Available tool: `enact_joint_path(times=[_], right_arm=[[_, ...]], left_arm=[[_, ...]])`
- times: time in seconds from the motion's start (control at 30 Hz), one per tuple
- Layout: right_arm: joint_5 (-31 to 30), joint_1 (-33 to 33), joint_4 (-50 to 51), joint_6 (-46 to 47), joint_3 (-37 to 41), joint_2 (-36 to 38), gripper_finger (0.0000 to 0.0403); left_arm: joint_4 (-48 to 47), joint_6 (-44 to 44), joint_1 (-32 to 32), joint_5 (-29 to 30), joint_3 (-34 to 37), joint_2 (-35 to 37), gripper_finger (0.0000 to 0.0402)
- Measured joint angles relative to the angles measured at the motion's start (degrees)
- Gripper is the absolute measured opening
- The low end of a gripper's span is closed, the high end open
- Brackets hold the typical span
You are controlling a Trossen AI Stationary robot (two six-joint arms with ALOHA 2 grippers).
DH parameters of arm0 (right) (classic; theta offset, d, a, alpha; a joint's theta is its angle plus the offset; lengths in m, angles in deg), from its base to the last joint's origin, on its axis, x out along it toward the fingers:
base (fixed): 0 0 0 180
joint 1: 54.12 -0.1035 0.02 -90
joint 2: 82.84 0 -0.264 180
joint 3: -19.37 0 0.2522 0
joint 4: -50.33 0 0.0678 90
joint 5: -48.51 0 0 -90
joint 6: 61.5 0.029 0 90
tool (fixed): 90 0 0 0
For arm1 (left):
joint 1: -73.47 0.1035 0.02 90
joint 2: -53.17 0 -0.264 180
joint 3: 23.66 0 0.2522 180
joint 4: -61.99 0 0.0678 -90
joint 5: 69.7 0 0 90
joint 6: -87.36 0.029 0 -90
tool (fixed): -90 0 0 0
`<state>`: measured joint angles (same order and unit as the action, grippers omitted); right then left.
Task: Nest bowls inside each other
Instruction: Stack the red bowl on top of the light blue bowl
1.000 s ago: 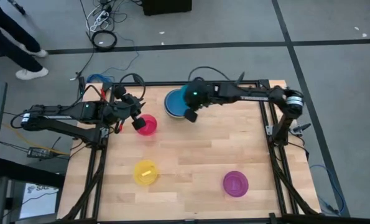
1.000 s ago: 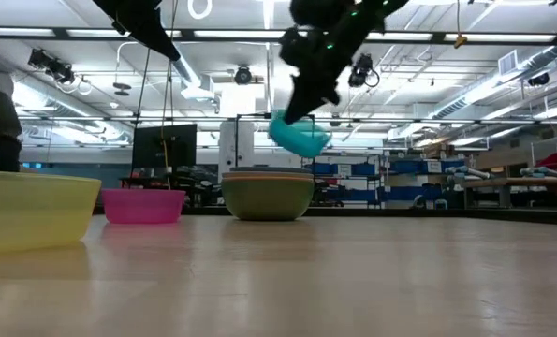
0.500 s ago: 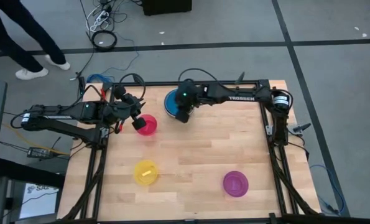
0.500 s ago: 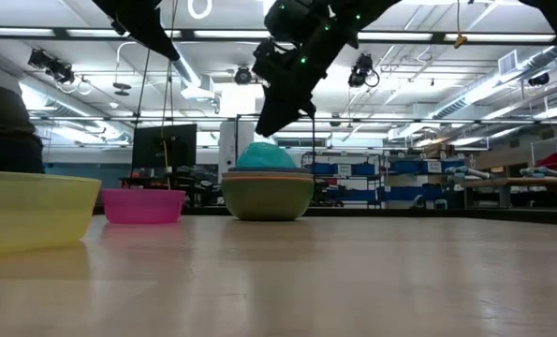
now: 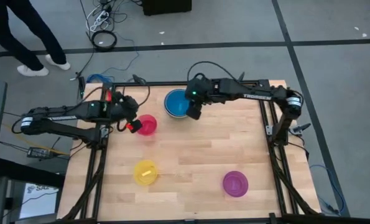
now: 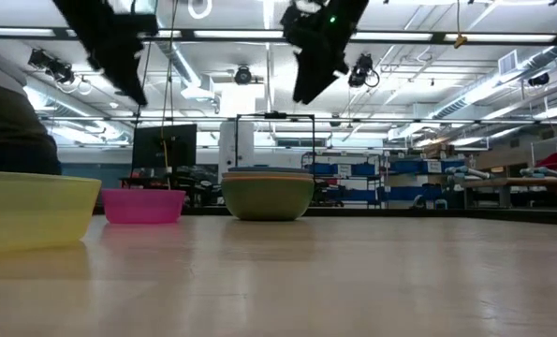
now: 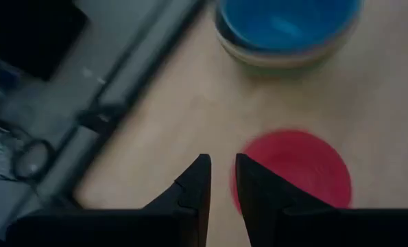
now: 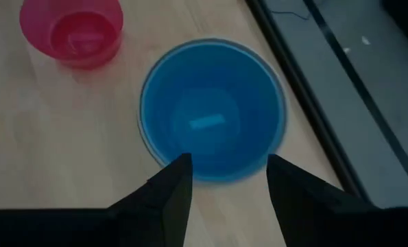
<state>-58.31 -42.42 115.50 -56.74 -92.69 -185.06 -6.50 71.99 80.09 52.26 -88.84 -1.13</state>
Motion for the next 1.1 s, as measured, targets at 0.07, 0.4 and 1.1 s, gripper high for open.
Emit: enact_joint_path(times=[0.07, 0.4, 1.1], right_arm=[[-1.7, -0.7, 2.6, 1.1, 0.0, 1.8, 0.0173], [-6.6, -3.9, 9.8, 6.5, 0.0, 6.4, 0.0172], [-7.5, -4.4, 10.0, 6.9, 0.0, 5.8, 0.0171]], left_arm=[[0.5, -0.6, 1.5, -2.7, 3.2, -0.1, 0.0076], [2.8, -11.0, 10.8, -1.6, 5.5, -8.2, 0.0099], [2.7, -13.5, 12.6, -10.3, 5.2, -26.5, 0.0114]])
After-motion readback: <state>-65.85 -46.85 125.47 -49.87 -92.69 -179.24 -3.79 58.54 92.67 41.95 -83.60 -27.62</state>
